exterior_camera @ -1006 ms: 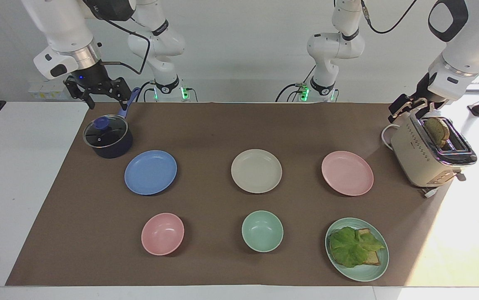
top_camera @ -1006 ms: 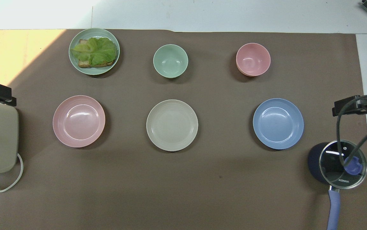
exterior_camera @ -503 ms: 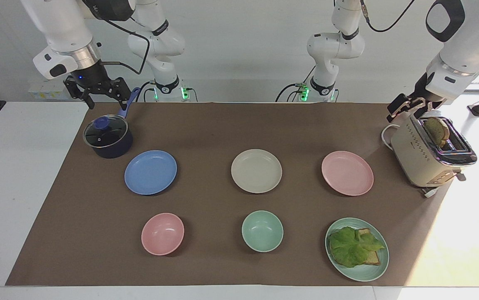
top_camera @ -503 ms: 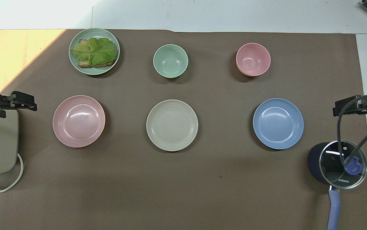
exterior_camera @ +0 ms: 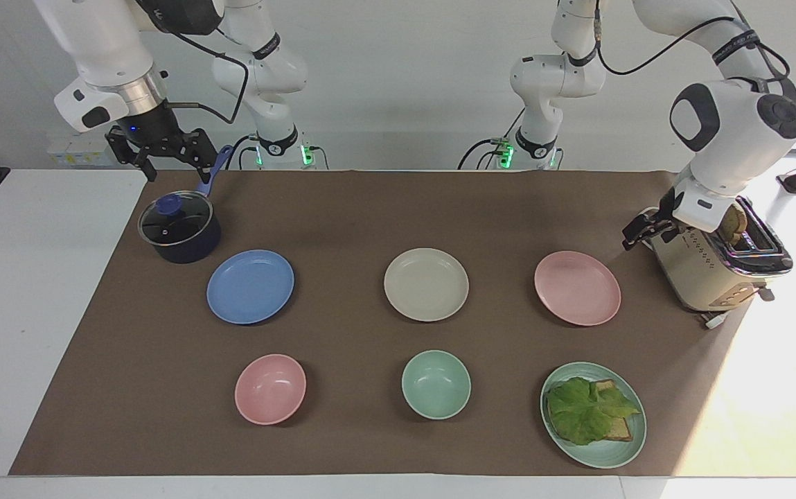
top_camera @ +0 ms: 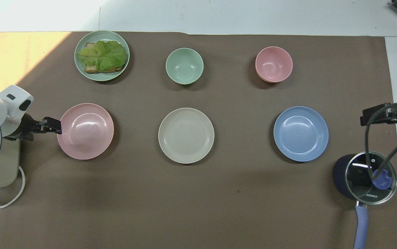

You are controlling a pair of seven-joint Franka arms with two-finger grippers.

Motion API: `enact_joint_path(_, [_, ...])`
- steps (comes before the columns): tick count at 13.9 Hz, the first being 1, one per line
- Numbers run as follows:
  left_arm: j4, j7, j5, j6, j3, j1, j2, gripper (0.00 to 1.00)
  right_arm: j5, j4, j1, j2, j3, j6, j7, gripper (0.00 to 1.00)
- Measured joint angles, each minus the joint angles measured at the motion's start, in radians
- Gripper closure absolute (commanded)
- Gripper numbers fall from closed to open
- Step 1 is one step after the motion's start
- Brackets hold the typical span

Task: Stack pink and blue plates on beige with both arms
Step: 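Reach the left gripper to the pink plate rim and grasp it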

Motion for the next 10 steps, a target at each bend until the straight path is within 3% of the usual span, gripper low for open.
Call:
enact_joint_path(6, [-0.105, 0.05, 0.0, 0.128, -0.005, 0.0, 0.048, 0.0, 0.0, 0.0, 0.0, 0.0, 0.0, 0.0, 0.0, 0.0])
enact_joint_path(7, [-0.118, 0.052, 0.0, 0.134, -0.006, 0.0, 0.048, 0.05, 0.0, 0.0, 0.0, 0.0, 0.0, 0.0, 0.0, 0.0])
enact_joint_path(9, [-0.121, 0.053, 0.0, 0.134, -0.006, 0.0, 0.048, 0.64, 0.0, 0.0, 0.0, 0.0, 0.0, 0.0, 0.0, 0.0])
enact_joint_path(10, [-0.119, 0.053, 0.0, 0.132, -0.006, 0.0, 0.048, 0.84, 0.0, 0.0, 0.0, 0.0, 0.0, 0.0, 0.0, 0.0])
